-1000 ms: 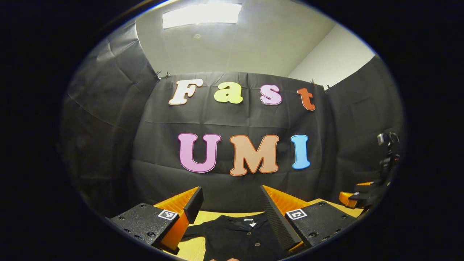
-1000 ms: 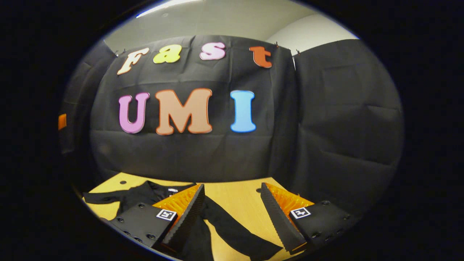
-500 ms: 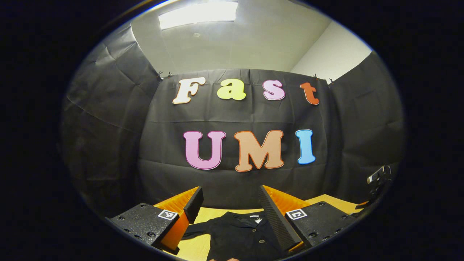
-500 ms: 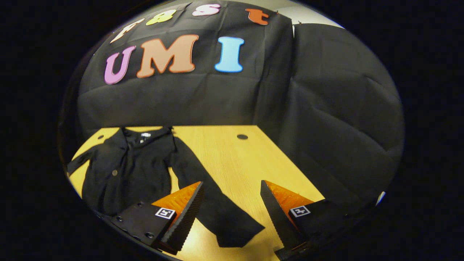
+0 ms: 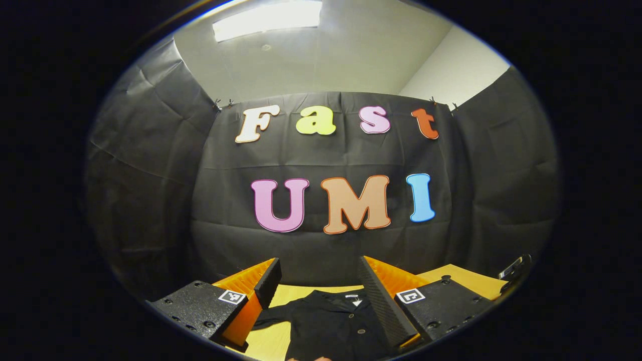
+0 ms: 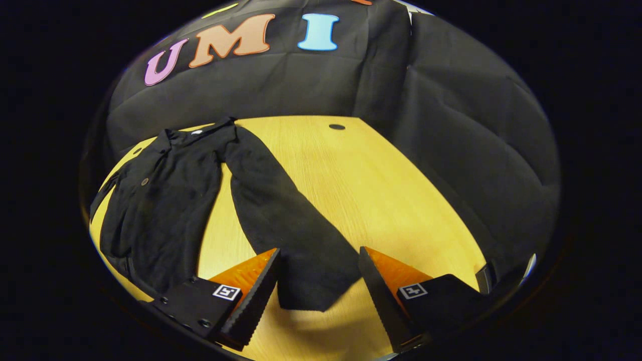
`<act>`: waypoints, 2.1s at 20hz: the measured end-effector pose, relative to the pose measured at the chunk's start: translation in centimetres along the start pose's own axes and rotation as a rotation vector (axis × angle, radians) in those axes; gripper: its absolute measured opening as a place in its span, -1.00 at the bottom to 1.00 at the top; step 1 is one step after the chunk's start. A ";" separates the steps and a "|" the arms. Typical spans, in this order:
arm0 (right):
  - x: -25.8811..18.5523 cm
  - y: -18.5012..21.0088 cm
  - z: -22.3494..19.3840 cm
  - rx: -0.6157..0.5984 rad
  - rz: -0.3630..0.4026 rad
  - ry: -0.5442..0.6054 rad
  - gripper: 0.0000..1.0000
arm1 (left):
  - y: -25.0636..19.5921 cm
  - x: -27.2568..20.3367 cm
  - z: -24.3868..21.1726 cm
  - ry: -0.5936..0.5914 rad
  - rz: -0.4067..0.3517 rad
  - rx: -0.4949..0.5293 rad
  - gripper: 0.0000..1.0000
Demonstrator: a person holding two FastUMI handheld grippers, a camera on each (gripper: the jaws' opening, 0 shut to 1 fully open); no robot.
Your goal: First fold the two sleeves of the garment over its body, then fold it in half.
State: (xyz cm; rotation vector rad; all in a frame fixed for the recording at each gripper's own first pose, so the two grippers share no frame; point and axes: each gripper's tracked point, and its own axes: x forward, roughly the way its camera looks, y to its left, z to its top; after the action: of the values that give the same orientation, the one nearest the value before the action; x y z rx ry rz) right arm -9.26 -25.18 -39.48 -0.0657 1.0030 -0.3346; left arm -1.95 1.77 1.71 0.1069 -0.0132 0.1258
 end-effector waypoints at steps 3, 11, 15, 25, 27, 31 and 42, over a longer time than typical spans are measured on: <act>0.6 0.9 -0.7 0.056 0.052 0.027 0.96 | 0.0 -0.1 0.1 0.001 0.003 0.006 0.86; 0.3 2.7 -0.7 0.022 0.143 0.050 -0.81 | -0.4 0.0 -0.6 0.018 0.020 -0.005 0.86; -0.9 3.6 2.2 0.083 0.224 -0.017 -0.87 | -0.2 -0.1 -0.6 0.016 0.065 -0.009 0.86; -7.0 11.1 18.9 -0.071 0.327 -0.269 -0.89 | 1.9 2.1 -0.8 -0.007 0.034 -0.042 0.88; -7.2 14.3 21.3 -0.119 0.351 -0.290 -0.89 | 3.4 2.4 -1.2 -0.004 0.042 -0.043 0.92; -7.4 21.6 25.6 -0.177 0.420 -0.336 -0.89 | 7.0 3.0 -1.8 0.006 0.077 -0.040 0.92; -4.3 41.0 26.1 -0.364 0.562 -0.257 -0.89 | 15.5 3.5 -4.3 0.050 0.172 -0.048 0.88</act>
State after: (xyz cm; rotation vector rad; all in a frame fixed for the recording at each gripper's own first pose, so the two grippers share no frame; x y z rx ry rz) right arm 20.50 12.41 -30.34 -0.1473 0.7772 0.3655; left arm -0.38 17.99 -0.90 0.0541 0.0248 0.3003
